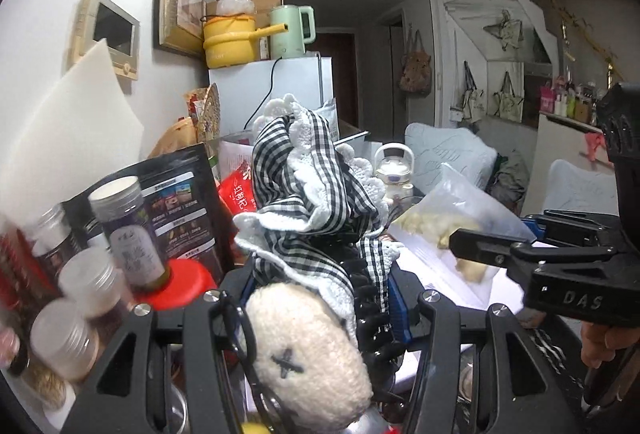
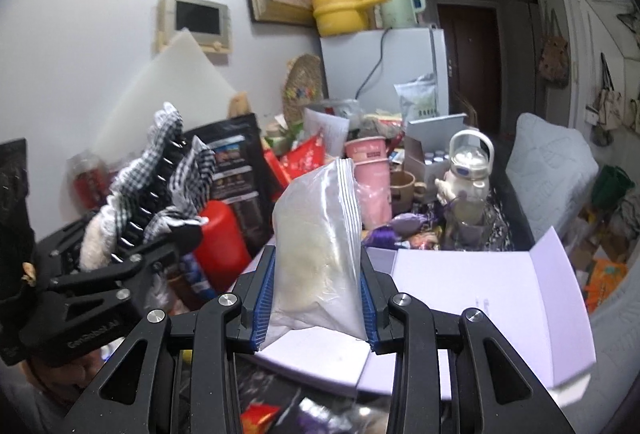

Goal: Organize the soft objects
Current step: 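Carry the doll with the left tool while the right tool carries the bag toward the white box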

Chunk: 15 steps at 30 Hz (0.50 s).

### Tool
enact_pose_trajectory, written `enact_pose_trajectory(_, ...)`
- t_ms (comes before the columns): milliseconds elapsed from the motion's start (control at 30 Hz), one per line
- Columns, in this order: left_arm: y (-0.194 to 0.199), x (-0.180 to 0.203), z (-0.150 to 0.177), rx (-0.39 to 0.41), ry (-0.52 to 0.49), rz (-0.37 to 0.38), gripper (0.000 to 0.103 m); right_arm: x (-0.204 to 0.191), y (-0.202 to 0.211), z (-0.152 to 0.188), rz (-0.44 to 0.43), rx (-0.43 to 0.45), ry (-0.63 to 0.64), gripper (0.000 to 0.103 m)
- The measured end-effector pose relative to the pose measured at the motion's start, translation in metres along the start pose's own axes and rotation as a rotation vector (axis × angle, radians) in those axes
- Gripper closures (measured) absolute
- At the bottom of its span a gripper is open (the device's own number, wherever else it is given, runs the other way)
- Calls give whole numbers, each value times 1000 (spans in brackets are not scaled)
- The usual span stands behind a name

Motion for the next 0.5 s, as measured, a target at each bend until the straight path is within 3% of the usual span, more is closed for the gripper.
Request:
enact_pose_trajectory(333, -83, -24, 7, -116, 7, -31, 50, 11, -95, -9, -12, -133, -24, 67)
enact_pose_trajectory(500, -112, -34, 20, -175, 13, -47, 50, 13, -128, -6, 44, -173, 7, 67)
Point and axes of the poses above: each gripper's, at about its wrist camera, not at the fingertips, and y roughly against the way its jaws point, x to its right, z to its underside, the point moved 6 cm from there along -y, roughly the way its jaws point, and after that the axes turned 14 degrees about z, right-handed, at the moved point
